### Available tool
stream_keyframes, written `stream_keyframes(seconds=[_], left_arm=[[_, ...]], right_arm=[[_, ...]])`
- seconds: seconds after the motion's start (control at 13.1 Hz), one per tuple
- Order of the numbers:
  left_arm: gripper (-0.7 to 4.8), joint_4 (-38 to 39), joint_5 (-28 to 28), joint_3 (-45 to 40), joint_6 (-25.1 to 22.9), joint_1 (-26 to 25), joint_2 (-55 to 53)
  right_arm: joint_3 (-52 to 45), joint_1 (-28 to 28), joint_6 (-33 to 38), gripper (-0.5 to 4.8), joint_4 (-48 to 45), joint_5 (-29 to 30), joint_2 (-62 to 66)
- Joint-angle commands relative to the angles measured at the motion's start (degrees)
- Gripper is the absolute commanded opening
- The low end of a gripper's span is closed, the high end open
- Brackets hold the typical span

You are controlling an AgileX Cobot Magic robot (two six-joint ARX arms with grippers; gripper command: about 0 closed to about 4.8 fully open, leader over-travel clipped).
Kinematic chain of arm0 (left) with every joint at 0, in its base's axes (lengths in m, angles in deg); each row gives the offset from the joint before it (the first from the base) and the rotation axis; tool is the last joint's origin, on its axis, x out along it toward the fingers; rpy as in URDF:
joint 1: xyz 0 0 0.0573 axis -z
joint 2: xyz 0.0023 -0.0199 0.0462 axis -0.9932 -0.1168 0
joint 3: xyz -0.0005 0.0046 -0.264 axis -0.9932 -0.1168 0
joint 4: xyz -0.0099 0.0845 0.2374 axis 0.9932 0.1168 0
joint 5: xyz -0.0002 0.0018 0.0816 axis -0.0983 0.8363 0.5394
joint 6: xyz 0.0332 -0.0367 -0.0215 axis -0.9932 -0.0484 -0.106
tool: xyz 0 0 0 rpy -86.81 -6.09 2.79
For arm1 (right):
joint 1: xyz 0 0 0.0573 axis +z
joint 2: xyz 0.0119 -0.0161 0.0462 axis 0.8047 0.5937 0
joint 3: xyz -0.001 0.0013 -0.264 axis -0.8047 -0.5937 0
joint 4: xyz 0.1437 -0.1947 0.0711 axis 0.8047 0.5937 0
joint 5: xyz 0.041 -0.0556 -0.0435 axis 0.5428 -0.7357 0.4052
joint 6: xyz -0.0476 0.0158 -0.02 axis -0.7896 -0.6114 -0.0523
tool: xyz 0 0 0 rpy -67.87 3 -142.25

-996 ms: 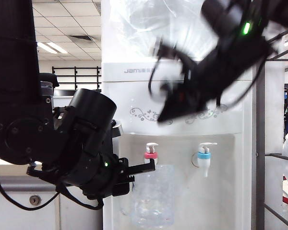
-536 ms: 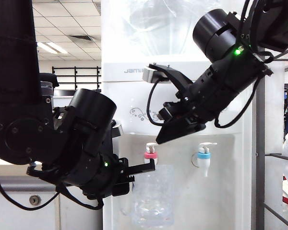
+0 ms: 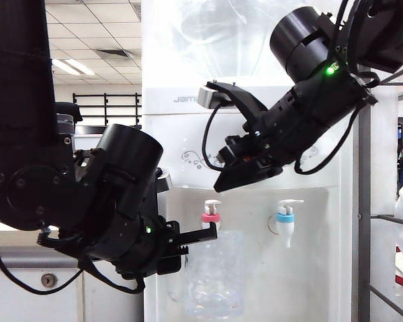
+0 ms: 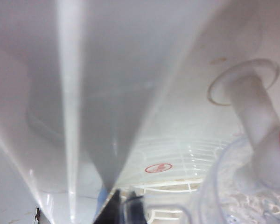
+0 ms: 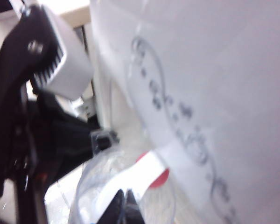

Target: Pick up the plastic mug from the left desk, go to the hot water outlet of the water dispenser, press the vertical switch to get some water, then put the mug back on the desk.

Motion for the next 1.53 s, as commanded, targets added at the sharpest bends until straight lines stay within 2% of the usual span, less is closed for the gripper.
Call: stream_keyframes(seconds=[0.08, 0.38, 1.53], left_arm=[[-0.05, -1.9, 0.2, 0.3, 0.2, 0.1, 0.5], [-0.06, -1.9, 0.2, 0.3, 0.2, 0.1, 0.5], [-0.06, -1.9, 0.3, 0.3, 0.2, 0.1, 0.5]], right_arm=[[0.2, 0.2, 0.1, -0.01, -3.2, 0.1, 2.3], [0.1, 0.2, 0.0, -0.01, 0.4, -0.1, 5.2], [0.1, 0.2, -0.4, -0.01, 1.6, -2.0, 5.3]])
